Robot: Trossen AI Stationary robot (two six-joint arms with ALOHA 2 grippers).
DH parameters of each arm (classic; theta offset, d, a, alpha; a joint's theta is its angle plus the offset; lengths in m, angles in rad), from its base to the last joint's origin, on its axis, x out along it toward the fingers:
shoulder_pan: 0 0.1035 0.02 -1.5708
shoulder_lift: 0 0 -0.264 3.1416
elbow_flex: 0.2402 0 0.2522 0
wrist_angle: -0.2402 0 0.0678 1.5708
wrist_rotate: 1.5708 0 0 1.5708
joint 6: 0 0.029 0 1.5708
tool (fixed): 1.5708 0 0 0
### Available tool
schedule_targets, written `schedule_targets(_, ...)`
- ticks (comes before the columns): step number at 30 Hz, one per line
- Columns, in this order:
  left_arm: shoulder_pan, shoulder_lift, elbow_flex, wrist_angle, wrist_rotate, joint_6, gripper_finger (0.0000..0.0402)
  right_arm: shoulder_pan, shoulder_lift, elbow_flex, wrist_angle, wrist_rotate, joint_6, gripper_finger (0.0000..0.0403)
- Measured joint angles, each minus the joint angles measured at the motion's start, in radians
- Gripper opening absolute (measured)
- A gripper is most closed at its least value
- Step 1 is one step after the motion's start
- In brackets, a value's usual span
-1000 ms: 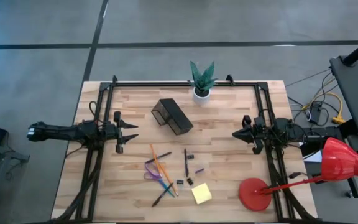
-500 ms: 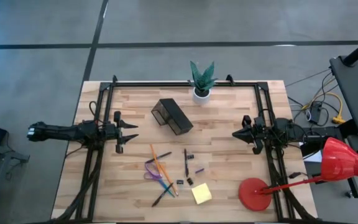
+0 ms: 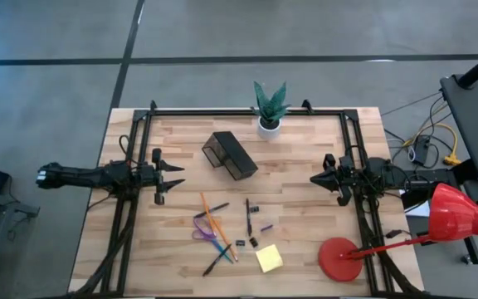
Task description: Pick and place office supplies into organizer
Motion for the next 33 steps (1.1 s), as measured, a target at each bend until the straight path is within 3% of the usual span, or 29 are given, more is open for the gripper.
schedule_targets(11, 0.000, 0.000, 0.000, 0.000, 0.000, 0.000, 0.0155, 0.000, 0.000, 0.000, 0.000, 0.008, 0.001, 0.0013)
schedule_targets(15, 0.000, 0.000, 0.000, 0.000, 0.000, 0.000, 0.0155, 0.000, 0.000, 0.000, 0.007, 0.168, 0.208, 0.0013)
schedule_targets(17, 0.000, 0.000, 0.000, 0.000, 0.000, 0.000, 0.0155, 0.000, 0.001, 0.000, 0.008, 0.184, 0.324, 0.0013)
schedule_targets(26, 0.000, 0.000, 0.000, 0.000, 0.000, 0.000, 0.0155, 0.000, 0.067, 0.001, 0.010, 0.077, 0.462, 0.0013)
schedule_targets(33, 0.002, 0.005, 0.000, 0.071, -0.032, 0.002, 0.0155, 0.000, 0.119, 0.001, 0.016, 0.076, 0.588, 0.0013)
